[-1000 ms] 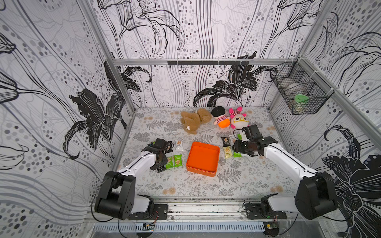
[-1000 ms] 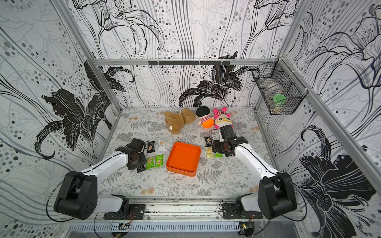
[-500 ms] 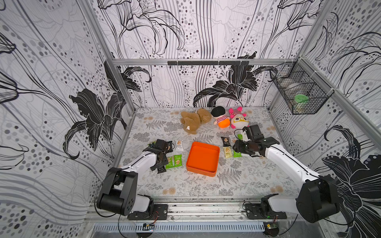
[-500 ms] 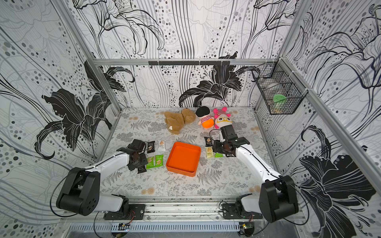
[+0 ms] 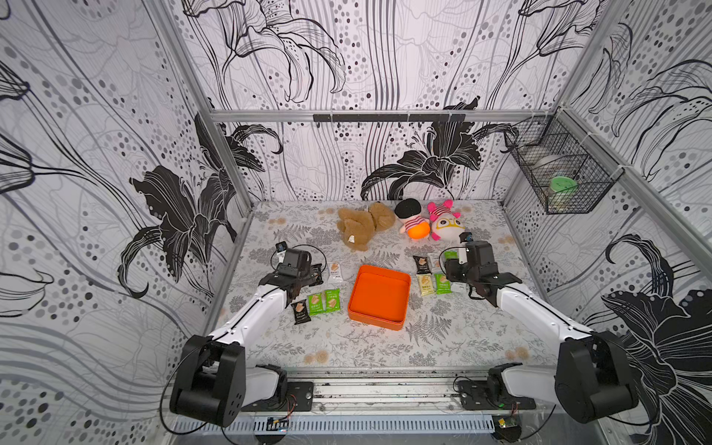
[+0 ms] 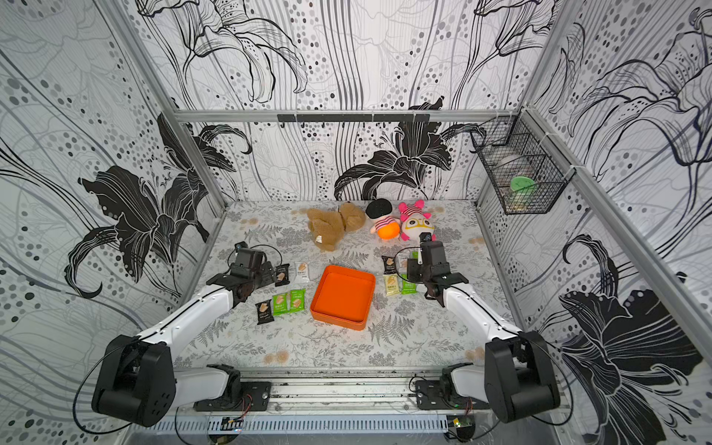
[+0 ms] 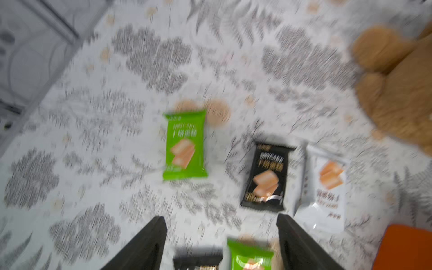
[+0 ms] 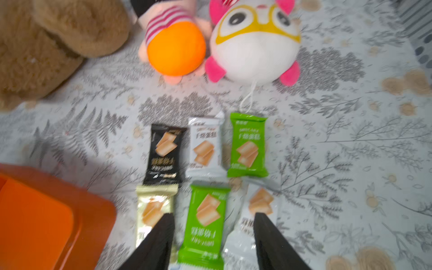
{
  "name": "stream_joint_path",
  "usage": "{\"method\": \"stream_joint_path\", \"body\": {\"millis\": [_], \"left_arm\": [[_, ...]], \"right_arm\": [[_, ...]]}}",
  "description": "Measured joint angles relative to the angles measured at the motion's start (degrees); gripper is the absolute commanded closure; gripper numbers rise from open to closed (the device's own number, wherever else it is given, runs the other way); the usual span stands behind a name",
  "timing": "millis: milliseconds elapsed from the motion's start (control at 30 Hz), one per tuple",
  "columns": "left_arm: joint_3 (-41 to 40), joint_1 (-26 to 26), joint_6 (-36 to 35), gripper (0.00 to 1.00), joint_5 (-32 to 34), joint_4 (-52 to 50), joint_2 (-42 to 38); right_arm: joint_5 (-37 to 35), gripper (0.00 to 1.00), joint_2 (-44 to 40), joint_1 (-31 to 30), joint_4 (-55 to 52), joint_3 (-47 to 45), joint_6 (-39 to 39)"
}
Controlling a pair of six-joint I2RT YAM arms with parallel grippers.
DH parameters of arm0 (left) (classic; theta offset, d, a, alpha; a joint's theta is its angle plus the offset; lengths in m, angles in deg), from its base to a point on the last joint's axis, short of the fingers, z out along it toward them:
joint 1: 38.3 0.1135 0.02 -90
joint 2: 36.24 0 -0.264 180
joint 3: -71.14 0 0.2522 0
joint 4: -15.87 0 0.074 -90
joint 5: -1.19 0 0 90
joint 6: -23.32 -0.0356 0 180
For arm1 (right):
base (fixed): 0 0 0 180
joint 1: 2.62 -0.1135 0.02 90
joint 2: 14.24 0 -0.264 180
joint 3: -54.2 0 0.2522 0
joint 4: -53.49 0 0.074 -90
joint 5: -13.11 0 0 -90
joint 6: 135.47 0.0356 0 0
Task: Take the cookies out of the storage box
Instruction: Reset both arms
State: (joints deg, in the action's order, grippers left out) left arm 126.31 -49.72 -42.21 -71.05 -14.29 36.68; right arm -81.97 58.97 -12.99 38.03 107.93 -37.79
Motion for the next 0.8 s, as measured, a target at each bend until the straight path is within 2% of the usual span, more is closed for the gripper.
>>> {"method": "stream_joint_path", "body": {"millis": [133, 267, 300, 333, 400, 533, 600, 667, 800], "left_arm": [[-11.3, 0.7, -9.7, 0.17, 1.5, 24.4, -0.6], [-17.0, 4.9, -13.9, 0.16, 0.5, 42.4, 5.6], [-17.0, 5.7, -14.4, 0.13, -0.1, 45.7, 7.7], [-16.9, 6.7, -15.0, 0.03, -0.8, 49.3, 10.0], [-16.8, 7.5, -15.8, 0.03, -2.2, 52.3, 12.2], [-22.8, 7.7, -16.3, 0.03, -4.0, 65.3, 10.3], [-27.8, 7.7, -16.4, 0.03, -3.6, 73.9, 10.2], [-30.2, 7.7, -16.3, 0.02, -3.1, 76.6, 10.9], [-30.8, 7.7, -16.4, 0.02, -2.3, 81.7, 11.3]], "right_arm": [[0.2, 0.40, 0.5, 12.5, 14.6, -7.4, -1.6], [-0.6, 0.39, 2.4, 14.1, 29.7, -12.7, -3.9], [-0.6, 0.38, 2.9, 14.1, 32.2, -13.5, -4.1], [-0.6, 0.27, 3.3, 14.1, 35.7, -14.6, -4.3], [-0.7, 0.03, 3.7, 14.1, 42.7, -16.8, -4.3], [0.3, 0.05, 7.9, 13.9, 56.2, -19.4, -3.2], [1.2, 0.05, 11.1, 13.7, 59.8, -19.5, -2.7], [1.7, 0.05, 10.8, 13.4, 60.1, -20.2, -2.6], [3.1, 0.05, 0.5, 13.4, 52.4, -19.8, -5.3]]}}
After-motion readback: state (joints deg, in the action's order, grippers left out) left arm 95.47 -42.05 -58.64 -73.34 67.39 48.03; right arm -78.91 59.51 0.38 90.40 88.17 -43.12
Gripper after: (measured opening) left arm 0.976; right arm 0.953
